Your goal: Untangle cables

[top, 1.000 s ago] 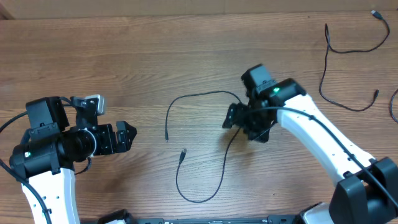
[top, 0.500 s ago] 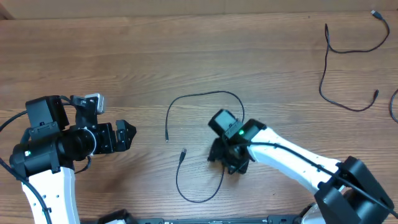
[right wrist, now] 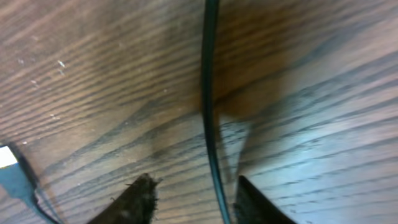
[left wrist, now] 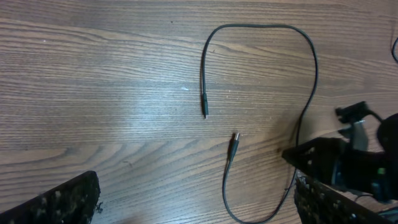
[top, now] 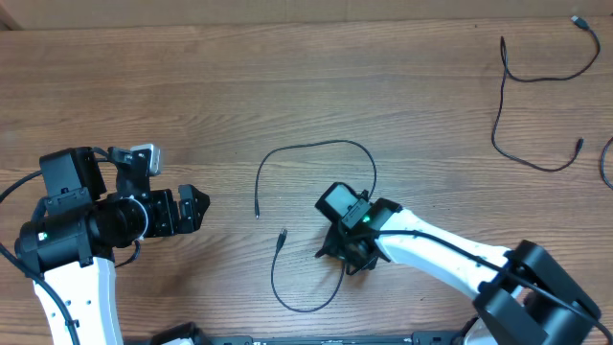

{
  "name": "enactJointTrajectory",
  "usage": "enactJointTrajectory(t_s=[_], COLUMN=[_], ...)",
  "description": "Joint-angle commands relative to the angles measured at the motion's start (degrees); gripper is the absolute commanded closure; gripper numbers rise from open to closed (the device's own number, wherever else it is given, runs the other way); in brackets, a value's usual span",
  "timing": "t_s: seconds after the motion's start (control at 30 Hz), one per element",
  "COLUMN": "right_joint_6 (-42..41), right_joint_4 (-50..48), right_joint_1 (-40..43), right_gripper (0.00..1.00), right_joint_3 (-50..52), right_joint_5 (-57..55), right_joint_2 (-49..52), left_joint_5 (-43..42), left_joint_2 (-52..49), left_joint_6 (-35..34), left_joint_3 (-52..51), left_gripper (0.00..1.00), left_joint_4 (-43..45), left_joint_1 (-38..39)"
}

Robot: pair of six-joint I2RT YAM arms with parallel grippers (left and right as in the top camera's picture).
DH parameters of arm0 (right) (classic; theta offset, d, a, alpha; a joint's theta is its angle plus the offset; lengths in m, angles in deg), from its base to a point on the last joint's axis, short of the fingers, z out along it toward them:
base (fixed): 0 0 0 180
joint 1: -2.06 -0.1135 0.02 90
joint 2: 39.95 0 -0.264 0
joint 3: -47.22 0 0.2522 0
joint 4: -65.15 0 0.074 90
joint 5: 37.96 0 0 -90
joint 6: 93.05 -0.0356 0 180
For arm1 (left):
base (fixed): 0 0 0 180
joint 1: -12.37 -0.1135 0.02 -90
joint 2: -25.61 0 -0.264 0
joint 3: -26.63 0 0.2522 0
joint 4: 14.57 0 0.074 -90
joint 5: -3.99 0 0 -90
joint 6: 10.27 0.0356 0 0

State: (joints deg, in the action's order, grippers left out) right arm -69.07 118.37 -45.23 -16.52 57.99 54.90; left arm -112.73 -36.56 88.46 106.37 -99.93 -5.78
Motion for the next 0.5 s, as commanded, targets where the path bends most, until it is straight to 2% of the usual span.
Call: enactJointTrajectory(t_s=[0.0,0.1,0.2,0.47], right_joint_6=[-0.39,-0.35,2.34,22.45], right_joint_4=[-1.64,-1.95,-1.88,5.77], right_joint_1=[-0.70,-0.55,0.22,6.49], right_gripper=[0.75,0.96,0.96,0.96], right_joint_3=[0.85,0.83,-0.09,-12.15], right_joint_5=[2.54,3.78,4.17,4.66], right_joint_2=[2.36,2.75,2.51,-2.45], left_joint_5=[0.15,0.15,0.15,0.13], left_joint_2=[-0.35,-0.35,-0.35,-0.35], left_joint_6=[-0.61,-0.61,-0.61,-0.61], left_joint_3=[-0.31,-0.31,-0.31,-0.31], left_gripper=[0.00,0.01,0.01,0.01], left_joint_4=[0.02,-0.02,-0.04,0.15], left_joint_1=[-0.20,-0.20,-0.20,-0.20])
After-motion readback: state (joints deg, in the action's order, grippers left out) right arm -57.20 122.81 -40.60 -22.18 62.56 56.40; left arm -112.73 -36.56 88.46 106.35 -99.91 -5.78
